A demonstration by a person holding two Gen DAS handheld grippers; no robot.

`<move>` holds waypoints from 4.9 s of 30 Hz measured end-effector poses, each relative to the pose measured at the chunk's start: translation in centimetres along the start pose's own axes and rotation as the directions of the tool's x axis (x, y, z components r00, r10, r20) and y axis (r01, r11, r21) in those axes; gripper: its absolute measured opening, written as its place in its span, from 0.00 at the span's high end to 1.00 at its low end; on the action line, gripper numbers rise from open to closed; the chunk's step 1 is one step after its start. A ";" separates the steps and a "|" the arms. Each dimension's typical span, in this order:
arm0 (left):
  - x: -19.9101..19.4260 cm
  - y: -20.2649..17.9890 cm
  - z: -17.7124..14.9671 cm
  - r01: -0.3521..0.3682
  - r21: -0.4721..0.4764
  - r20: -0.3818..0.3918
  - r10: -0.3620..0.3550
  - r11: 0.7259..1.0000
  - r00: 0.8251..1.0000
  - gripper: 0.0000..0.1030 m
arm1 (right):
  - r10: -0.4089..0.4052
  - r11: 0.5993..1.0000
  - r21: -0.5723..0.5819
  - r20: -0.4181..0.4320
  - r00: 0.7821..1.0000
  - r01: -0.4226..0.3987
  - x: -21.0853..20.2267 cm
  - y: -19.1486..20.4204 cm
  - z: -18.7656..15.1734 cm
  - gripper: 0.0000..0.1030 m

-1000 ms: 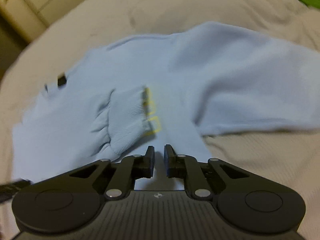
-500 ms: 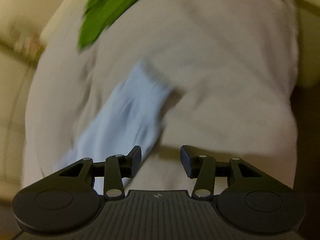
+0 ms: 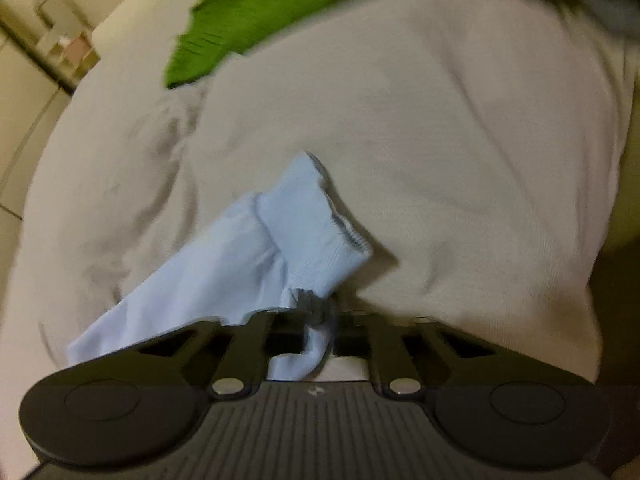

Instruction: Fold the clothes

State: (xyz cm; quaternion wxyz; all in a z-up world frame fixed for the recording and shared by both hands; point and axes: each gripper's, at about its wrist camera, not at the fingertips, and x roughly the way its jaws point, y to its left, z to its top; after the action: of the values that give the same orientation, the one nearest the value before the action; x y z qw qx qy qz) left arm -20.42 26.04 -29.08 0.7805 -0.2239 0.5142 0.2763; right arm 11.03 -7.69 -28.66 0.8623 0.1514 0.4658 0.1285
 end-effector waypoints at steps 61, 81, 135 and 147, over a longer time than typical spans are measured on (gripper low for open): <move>2.6 19.9 -2.6 0.214 -0.702 0.187 -0.115 0.679 0.976 0.81 | 0.015 0.792 -0.540 -0.448 0.894 -0.284 2.4 16.0 -15.7 0.36; -0.3 21.7 -1.4 0.095 -0.614 0.207 0.045 0.783 0.977 0.98 | -0.140 0.443 -0.893 -0.161 0.977 -0.084 -0.9 18.4 -21.7 0.85; 2.6 15.9 1.4 -0.142 0.021 0.176 0.136 0.990 0.975 0.75 | 0.110 0.645 -0.699 -0.314 0.943 -0.308 5.1 23.9 -17.6 0.64; -6.0 17.3 -7.4 -0.007 0.013 0.180 0.004 1.000 0.984 0.80 | 0.099 0.703 -0.644 -0.329 0.939 -0.300 -3.0 17.1 -19.1 0.64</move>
State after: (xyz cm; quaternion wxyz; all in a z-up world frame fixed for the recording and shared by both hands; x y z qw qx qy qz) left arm -38.78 33.12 -27.41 0.8245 -0.1912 0.4441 0.2939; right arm -8.04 9.67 -29.83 0.7658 -0.1467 0.4783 0.4042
